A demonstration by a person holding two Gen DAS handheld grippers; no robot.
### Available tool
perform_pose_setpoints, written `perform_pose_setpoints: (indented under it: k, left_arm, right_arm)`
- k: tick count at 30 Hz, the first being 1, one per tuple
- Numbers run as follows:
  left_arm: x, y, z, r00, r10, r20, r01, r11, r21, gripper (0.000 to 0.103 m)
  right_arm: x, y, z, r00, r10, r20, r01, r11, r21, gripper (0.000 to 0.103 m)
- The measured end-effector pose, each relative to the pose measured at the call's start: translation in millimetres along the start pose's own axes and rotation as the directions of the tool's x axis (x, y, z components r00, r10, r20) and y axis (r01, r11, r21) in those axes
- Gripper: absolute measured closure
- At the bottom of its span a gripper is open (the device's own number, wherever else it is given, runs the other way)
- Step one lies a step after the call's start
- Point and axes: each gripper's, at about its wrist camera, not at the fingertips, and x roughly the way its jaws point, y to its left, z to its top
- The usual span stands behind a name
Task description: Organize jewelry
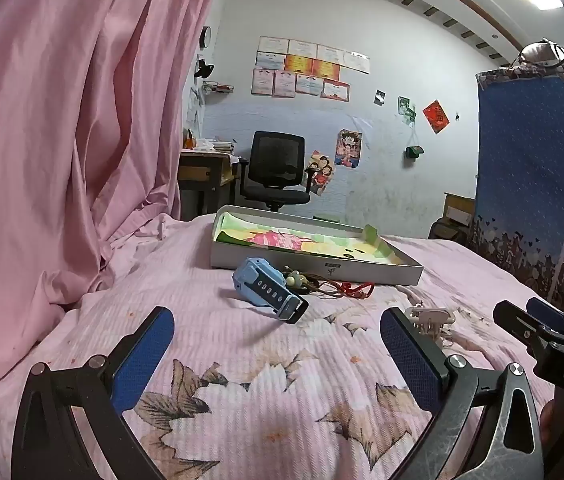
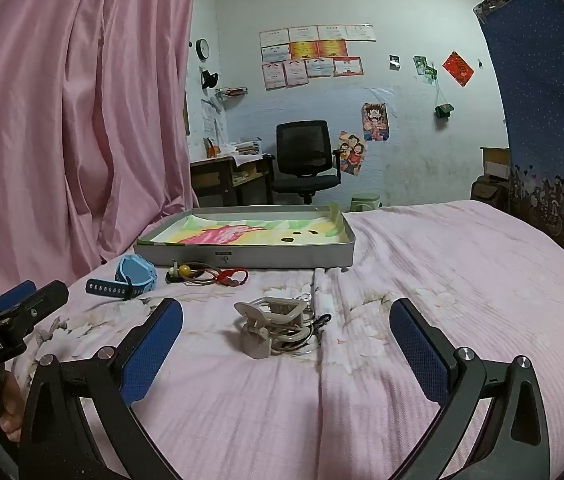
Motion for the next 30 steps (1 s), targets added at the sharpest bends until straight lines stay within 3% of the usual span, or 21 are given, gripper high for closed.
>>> perform_pose_setpoints:
  k: [30]
  left_arm:
    - [0.3, -0.3, 0.0, 1.000, 0.002, -0.003, -0.002, 1.000, 0.002, 0.000]
  right_arm:
    - [-0.1, 1.4, 1.0, 1.000, 0.003, 0.000, -0.003, 1.000, 0.007, 0.001]
